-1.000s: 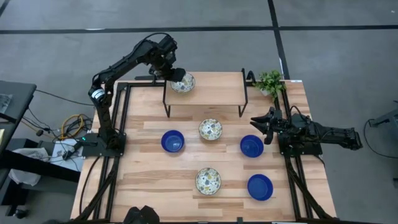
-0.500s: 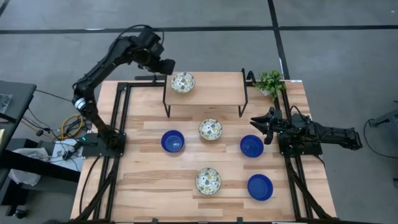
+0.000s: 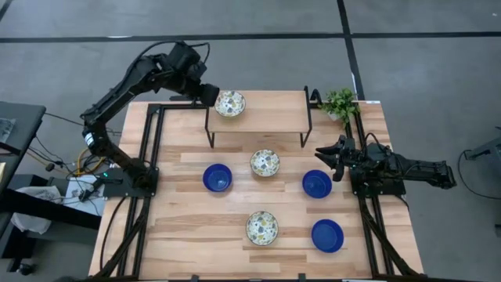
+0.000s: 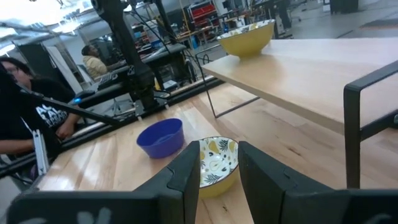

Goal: Pick & Place Mini bowls
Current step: Stack the top yellow bowl on the yellow bowl on the shelf

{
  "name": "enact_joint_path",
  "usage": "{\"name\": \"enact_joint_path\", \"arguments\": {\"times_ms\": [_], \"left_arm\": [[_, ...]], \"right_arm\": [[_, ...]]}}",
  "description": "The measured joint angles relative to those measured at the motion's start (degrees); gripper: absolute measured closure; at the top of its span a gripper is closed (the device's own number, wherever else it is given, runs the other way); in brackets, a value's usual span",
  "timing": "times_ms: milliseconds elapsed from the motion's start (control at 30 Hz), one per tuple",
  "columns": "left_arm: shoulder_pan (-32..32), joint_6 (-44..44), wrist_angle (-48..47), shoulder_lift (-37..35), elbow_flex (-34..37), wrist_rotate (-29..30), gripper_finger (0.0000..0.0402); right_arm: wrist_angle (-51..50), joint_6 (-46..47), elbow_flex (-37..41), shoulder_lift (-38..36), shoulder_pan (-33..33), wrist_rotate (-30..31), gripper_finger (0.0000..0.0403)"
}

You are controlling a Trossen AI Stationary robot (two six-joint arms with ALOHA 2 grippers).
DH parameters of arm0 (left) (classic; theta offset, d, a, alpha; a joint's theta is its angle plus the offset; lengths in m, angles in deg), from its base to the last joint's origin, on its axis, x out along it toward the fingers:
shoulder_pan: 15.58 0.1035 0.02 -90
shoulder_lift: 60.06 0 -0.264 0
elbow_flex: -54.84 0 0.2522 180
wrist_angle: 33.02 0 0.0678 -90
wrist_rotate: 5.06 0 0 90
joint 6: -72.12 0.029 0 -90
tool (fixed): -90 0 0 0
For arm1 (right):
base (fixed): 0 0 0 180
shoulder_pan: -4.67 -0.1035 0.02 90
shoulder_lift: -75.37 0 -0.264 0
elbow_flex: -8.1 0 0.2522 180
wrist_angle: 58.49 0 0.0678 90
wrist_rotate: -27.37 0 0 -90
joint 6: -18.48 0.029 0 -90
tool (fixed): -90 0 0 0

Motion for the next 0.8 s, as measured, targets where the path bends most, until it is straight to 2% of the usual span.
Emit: {"name": "enact_joint_path", "arguments": {"times_ms": [200, 367, 567, 800], "left_arm": [[-5.1, 3.1, 0.6, 0.0, 0.1, 0.4, 0.0256], [-8.4, 3.1, 4.6, -1.4, 3.5, 1.4, 0.0256], [-10.8, 2.3, 14.2, -6.6, 13.5, 2.0, 0.0257], [-13.9, -0.7, 26.4, -17.2, 29.1, 2.0, 0.0257]], "right_arm": [[0.0, 2.6, 0.0, 0.0, 0.0, -0.1, 0.0305], [0.0, 2.6, 0.0, 0.0, 0.0, -0.2, 0.0305], [0.0, 2.7, 0.0, 0.0, 0.0, -0.2, 0.0305], [0.0, 2.7, 0.0, 0.0, 0.0, -0.2, 0.0305]]}}
